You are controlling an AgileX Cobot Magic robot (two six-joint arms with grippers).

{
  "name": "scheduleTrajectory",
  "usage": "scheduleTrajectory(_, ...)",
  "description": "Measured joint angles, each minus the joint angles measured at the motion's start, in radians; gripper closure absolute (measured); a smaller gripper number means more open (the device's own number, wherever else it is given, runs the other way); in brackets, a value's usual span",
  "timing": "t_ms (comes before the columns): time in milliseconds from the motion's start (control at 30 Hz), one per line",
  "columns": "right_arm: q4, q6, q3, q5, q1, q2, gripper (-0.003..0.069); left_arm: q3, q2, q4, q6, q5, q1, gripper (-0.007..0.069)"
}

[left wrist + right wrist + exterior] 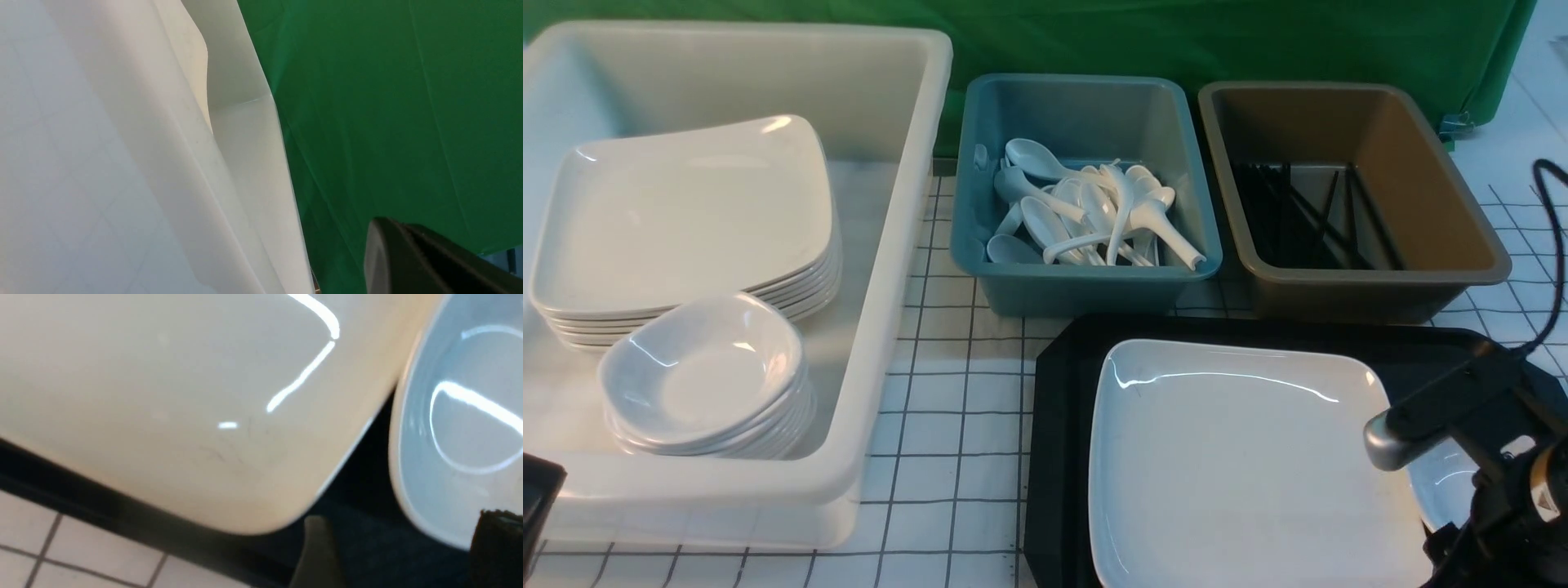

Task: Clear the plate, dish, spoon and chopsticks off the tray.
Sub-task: Use the right arm to grab a small plate from the dinner plate, then use the right arm to put the small plate into the large storage box on the left

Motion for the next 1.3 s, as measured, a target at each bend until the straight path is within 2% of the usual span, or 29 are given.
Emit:
scheduleTrajectory(100,-0.016,-0.071,-0.019,-0.001,0.0,0.075,0.014,0.0,0.0,0.092,0.0,0.015,0.0,0.0603)
scheduleTrajectory(233,-0.068,-0.097,-0.024,-0.004,0.0,0.153,0.014,0.0,0.0,0.183,0.0,0.052,0.0,0.0603)
scheduleTrajectory(467,-0.199,-0.109,-0.027,-0.03,0.0,0.261,0.014,0.0,0.0,0.212,0.0,0.129,0.0,0.0603)
scheduleTrajectory(667,-0.213,-0.109,-0.027,-0.048,0.0,0.28,0.0159,0.001,0.0,0.213,0.0,0.139,0.0,0.0603)
scheduleTrajectory(767,-0.217,-0.109,-0.027,-0.056,0.0,0.283,0.023,0.001,0.0,0.214,0.0,0.14,0.0,0.0603)
scheduleTrajectory(867,-0.22,-0.109,-0.027,-0.051,0.0,0.288,0.0397,0.001,0.0,0.215,0.0,0.14,0.0,0.0603)
scheduleTrajectory(933,-0.233,-0.108,-0.031,-0.03,0.003,0.286,0.0463,0.001,0.0,0.215,0.0,0.14,0.0,0.0603)
scheduleTrajectory(1133,-0.236,-0.097,-0.085,0.065,0.005,0.282,0.0497,0.001,0.0,0.215,0.0,0.141,0.0,0.0603)
scheduleTrajectory(1233,-0.224,-0.089,-0.178,0.203,0.006,0.251,0.0572,0.001,0.0,0.215,0.0,0.141,0.0,0.0603)
scheduleTrajectory(1300,-0.215,-0.085,-0.207,0.244,0.006,0.237,0.0575,0.001,0.0,0.217,0.0,0.141,0.0,0.0603)
